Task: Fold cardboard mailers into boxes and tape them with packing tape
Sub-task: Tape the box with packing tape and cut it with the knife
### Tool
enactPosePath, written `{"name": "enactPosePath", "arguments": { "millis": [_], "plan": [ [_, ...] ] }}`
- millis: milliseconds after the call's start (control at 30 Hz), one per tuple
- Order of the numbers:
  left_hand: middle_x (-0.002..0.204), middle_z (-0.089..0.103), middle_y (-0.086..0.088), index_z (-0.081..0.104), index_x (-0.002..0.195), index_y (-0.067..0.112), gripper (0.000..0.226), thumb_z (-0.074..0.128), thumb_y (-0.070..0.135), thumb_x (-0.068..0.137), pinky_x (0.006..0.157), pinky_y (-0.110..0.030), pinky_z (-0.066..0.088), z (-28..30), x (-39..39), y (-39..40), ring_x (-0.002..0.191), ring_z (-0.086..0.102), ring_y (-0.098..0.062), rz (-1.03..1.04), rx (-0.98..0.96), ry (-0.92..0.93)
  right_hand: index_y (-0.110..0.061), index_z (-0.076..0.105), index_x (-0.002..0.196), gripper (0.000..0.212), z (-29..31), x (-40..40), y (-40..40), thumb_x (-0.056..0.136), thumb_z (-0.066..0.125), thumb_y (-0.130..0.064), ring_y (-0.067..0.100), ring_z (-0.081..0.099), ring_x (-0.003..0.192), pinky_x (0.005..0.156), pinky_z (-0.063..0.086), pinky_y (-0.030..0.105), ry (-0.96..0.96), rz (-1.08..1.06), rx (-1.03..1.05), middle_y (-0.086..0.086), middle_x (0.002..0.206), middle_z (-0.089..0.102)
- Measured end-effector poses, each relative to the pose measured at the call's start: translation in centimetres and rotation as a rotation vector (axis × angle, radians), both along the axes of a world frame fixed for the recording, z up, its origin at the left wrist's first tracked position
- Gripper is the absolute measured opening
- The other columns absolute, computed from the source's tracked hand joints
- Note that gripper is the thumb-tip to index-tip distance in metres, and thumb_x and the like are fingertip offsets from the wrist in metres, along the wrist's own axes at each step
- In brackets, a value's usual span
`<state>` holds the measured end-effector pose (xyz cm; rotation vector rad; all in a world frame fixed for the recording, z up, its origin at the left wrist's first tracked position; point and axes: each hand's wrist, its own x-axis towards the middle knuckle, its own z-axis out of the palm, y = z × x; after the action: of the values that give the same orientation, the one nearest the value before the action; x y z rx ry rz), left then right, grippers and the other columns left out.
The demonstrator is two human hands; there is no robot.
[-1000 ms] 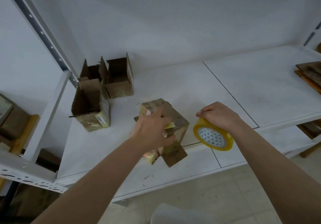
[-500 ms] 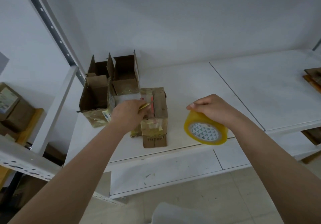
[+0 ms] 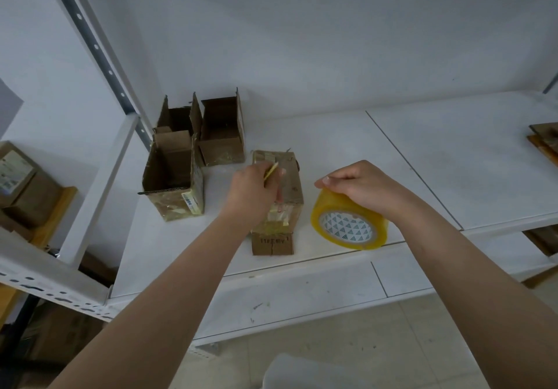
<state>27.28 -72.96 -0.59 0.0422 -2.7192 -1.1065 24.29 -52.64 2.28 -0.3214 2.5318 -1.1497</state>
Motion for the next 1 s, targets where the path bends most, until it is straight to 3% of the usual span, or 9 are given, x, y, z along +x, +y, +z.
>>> {"name": "enactPosePath", "arguments": {
  "millis": [167,300,400,500,633,700,767,867,1000],
  "plan": [
    [0.050,0.048,0.014,0.053,0.067,0.016,0.067,0.058,0.082,0.062,0.052,-0.023,0.041,0.2,0.6,2.4,0.048,0.047,-0.005,-0.044,0.344,-0.143,-0.041,0.073,0.088,0.016,0.2,0.2,-0.4,0.090,0.059,-0.048,0.015,0.066,0.089,0.089,0.053,0.041,0.007,0.027,-0.005,-0.007,0.096,0.070],
    [0.048,0.056,0.013,0.061,0.065,0.015,0.040,0.075,0.051,0.077,0.049,-0.019,0.039,-0.1,0.4,3.0,0.044,0.047,0.000,-0.064,0.381,-0.148,-0.039,0.075,0.086,0.017,-0.2,0.2,-0.7,0.092,0.060,-0.033,0.012,0.070,0.078,0.073,0.056,0.028,0.009,0.048,-0.062,-0.009,0.084,0.073],
    [0.056,0.064,0.008,0.061,0.065,0.016,0.030,0.075,0.035,0.082,0.056,-0.026,0.050,0.0,0.4,2.7,0.056,0.060,-0.007,-0.074,0.388,-0.090,-0.041,0.073,0.100,0.014,-0.7,0.0,-0.7,0.092,0.061,-0.042,0.006,0.066,0.087,0.071,0.049,0.021,-0.029,0.057,-0.093,-0.018,0.094,0.069],
    [0.054,0.061,0.011,0.058,0.060,0.022,0.031,0.072,0.035,0.085,0.059,-0.025,0.050,0.4,0.4,1.7,0.056,0.060,-0.005,-0.029,0.338,-0.026,-0.031,0.075,0.099,0.051,-0.6,-0.3,-0.1,0.064,0.070,-0.068,0.015,0.070,0.079,0.063,0.052,0.024,-0.126,0.065,-0.227,-0.006,0.093,0.074],
    [0.047,0.051,0.011,0.050,0.059,0.021,0.036,0.067,0.034,0.089,0.051,-0.019,0.042,0.3,1.0,-1.3,0.044,0.046,0.000,0.119,0.310,0.016,-0.031,0.078,0.087,0.065,0.1,-1.8,1.0,0.042,0.076,-0.079,0.016,0.071,0.064,0.056,0.052,0.025,-0.143,0.105,-0.317,0.004,0.080,0.076],
    [0.057,0.058,0.004,0.054,0.064,0.019,0.031,0.066,0.033,0.089,0.056,-0.023,0.047,-0.2,1.8,-3.5,0.052,0.054,-0.004,0.194,0.343,0.025,-0.021,0.076,0.086,0.077,0.1,-2.3,1.6,0.040,0.074,-0.082,0.016,0.070,0.065,0.056,0.052,0.025,-0.120,0.069,-0.245,0.004,0.076,0.074],
    [0.063,0.062,0.002,0.058,0.068,0.016,0.030,0.068,0.037,0.087,0.060,-0.026,0.045,-1.0,2.6,-5.2,0.060,0.058,-0.007,0.265,0.375,0.022,-0.016,0.074,0.083,0.071,-0.6,-2.7,2.1,0.052,0.072,-0.080,0.013,0.069,0.066,0.058,0.052,0.026,-0.034,0.055,-0.022,0.002,0.071,0.071],
    [0.072,0.066,-0.012,0.059,0.072,0.009,0.036,0.066,0.041,0.087,0.059,-0.032,0.046,-2.5,3.1,-5.6,0.063,0.060,-0.022,0.295,0.283,0.005,-0.027,0.071,0.075,0.042,-2.0,-3.0,2.0,0.073,0.067,-0.069,0.014,0.067,0.073,0.073,0.056,0.037,0.071,0.047,0.275,-0.007,0.074,0.068],
    [0.075,0.066,-0.016,0.060,0.075,0.008,0.038,0.065,0.044,0.088,0.062,-0.038,0.051,-3.3,2.4,-5.7,0.064,0.060,-0.026,0.316,0.257,0.007,-0.031,0.070,0.075,0.042,-2.6,-3.5,1.3,0.076,0.061,-0.072,0.011,0.064,0.072,0.067,0.050,0.032,0.112,0.050,0.348,-0.010,0.076,0.067]
  ]
}}
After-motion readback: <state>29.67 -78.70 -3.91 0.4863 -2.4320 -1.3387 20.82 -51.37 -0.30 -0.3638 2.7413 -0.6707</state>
